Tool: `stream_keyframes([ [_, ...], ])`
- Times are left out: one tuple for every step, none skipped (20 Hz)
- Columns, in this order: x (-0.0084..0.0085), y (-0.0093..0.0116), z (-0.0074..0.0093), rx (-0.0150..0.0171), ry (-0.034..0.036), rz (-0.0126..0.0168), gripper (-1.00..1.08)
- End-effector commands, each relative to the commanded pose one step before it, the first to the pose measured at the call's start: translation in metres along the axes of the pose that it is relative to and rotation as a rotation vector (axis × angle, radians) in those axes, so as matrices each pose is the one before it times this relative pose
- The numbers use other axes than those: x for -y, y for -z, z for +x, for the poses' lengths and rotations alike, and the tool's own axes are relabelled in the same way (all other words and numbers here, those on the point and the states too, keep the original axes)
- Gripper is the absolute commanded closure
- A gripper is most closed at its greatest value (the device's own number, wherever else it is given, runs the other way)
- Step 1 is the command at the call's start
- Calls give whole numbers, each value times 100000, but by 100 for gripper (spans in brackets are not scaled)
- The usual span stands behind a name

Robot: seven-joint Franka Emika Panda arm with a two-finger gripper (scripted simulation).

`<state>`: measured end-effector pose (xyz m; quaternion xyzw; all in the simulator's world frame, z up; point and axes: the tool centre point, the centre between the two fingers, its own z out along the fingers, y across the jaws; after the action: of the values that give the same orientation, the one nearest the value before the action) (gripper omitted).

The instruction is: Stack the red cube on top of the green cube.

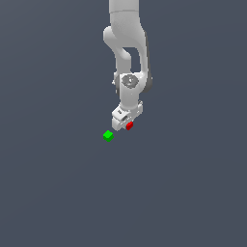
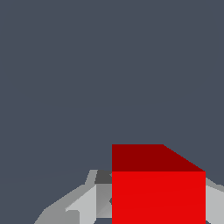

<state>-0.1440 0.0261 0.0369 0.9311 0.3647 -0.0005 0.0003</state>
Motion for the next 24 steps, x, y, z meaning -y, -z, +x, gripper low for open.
stream_keyframes([
  [-9,1094,8,-65,20,-93,108],
  [5,531,-10,0,0,0,108],
  [6,580,-8,0,0,0,108],
  [6,630,-7,0,0,0,108],
  [19,654,9,16,39,25,108],
  [6,638,0,0,0,0,108],
  [5,596,4,0,0,0,108],
  [4,555,7,0,0,0,108],
  [3,504,12,-28,16,61,108],
  [1,468,12,0,0,0,108],
  [-1,424,13,0,0,0,108],
  [-10,376,8,-40,-8,55,108],
  [-3,330,14,0,0,0,108],
  [-3,282,14,0,0,0,108],
  [-3,232,12,0,0,0,108],
  [-3,180,10,0,0,0,108],
  [-2,129,8,0,0,0,108],
  [-2,77,5,0,0,0,108],
  [-1,26,2,0,0,0,108],
  [-18,-135,-6,-61,-19,-25,108],
  [-32,-15,-8,0,0,0,108],
  [-97,-44,-25,0,0,0,108],
  [-161,-73,-41,0,0,0,108],
  [-226,-102,-57,0,0,0,108],
])
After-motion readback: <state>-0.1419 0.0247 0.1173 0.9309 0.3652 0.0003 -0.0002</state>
